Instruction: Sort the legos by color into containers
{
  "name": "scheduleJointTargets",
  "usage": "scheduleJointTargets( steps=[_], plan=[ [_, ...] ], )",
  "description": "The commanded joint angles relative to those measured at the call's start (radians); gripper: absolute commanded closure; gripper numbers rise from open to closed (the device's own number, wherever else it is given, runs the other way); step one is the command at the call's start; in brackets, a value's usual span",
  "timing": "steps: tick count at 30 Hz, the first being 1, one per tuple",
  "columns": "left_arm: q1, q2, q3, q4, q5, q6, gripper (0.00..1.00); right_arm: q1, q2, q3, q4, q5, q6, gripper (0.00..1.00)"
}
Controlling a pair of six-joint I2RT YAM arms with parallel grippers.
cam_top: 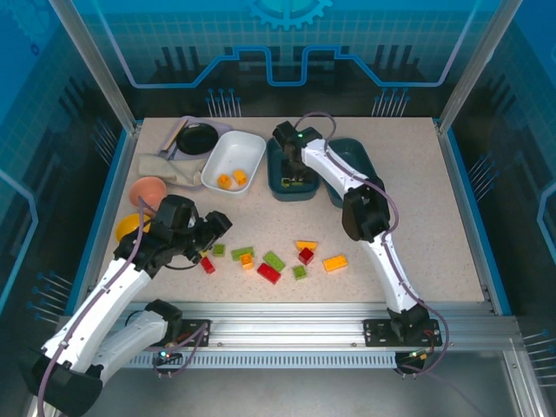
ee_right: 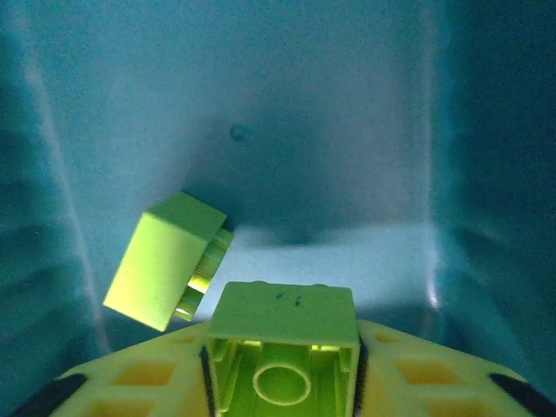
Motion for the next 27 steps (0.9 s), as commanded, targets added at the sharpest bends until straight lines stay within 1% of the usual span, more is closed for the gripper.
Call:
scheduleJointTargets(
  steps=[1,5,8,9,11,15,19,21,25,27],
  plan=[
    [-0.006,0.018,0.016,-0.067,-0.011,-0.008,0.17,0.001,-0.022,0.055,-0.055,-0.028,-0.015,0.50],
    [-0.019,0.053,0.007,-0.076,0.005,-0.011,0.18,0.018,-0.088,0.046,-0.040,-0.033,-0.026,0.38],
    [-0.043,0.084,-0.002,-0.077,0.009,-0.021,0.19,0.042,-0.173,0.011,-0.019,-0.024,-0.042,0.36],
    [-0.057,0.097,-0.009,-0.069,0.010,-0.029,0.19,0.053,-0.223,-0.022,-0.001,-0.022,-0.053,0.36],
    [-0.090,0.133,-0.019,-0.051,0.012,-0.046,0.20,0.081,-0.332,-0.153,0.078,-0.023,-0.084,0.36],
    [-0.160,0.258,-0.013,-0.029,0.003,-0.071,0.20,0.162,-0.631,-0.565,0.336,-0.067,-0.162,0.31],
    [-0.214,0.391,0.020,-0.018,-0.010,-0.084,0.20,0.211,-0.891,-0.976,0.554,-0.200,-0.182,0.28],
    [-0.232,0.451,0.038,-0.006,-0.015,-0.074,0.21,0.222,-0.985,-1.128,0.604,-0.265,-0.178,0.27],
    [-0.257,0.560,0.064,0.022,-0.025,-0.053,0.22,0.237,-1.118,-1.287,0.598,-0.321,-0.165,0.26],
    [-0.263,0.604,0.078,0.032,-0.036,-0.045,0.22,0.239,-1.168,-1.336,0.585,-0.331,-0.161,0.27]
  ],
)
